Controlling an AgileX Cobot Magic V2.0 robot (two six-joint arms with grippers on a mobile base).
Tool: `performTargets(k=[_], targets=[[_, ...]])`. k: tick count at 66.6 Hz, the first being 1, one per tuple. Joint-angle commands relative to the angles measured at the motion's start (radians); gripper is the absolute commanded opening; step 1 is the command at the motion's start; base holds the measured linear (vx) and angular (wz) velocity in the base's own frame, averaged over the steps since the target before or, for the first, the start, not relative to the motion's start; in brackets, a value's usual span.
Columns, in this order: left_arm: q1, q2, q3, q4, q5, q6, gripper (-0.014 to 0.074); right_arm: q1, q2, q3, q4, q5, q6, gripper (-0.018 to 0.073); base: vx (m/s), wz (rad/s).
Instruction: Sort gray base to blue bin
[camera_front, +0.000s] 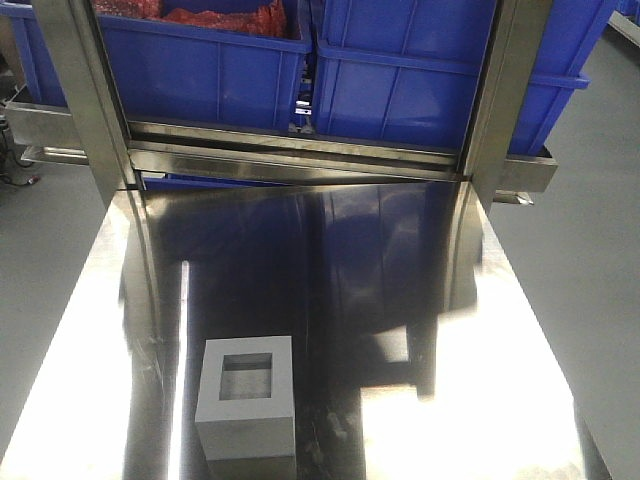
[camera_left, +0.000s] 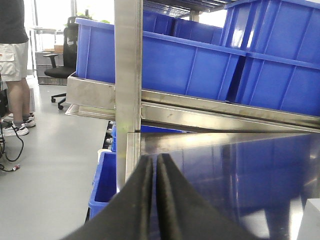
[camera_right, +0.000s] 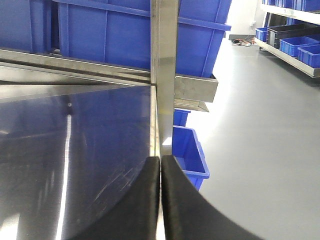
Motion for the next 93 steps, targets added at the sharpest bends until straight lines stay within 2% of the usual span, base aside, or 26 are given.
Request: performTargets(k=[1, 73, 82, 93], targets=[[-0.005, -0.016, -0.012, -0.001, -0.079, -0.007, -0.0007, -0.002, -0.007, 0.006, -0.009, -0.078, -0.012, -0.0005, 0.0, 0.0], [-0.005, -0.016, -0.012, -0.001, -0.08, -0.007, -0.0007, -0.002, -0.007, 0.006, -0.009, -0.078, -0.012, -0.0005, 0.0, 0.0], [-0.005, -0.016, -0.012, 0.016, -0.12, -0.003, -0.0007, -0.002, -0.007, 0.006, -0.009, -0.078, -0.012, -0.0005, 0.0, 0.0], [-0.006, -0.009, -0.071, -0.003, -0.128, -0.009, -0.0007, -0.002, -0.007, 0.006, -0.009, -0.078, -0.012, -0.0005, 0.0, 0.0]])
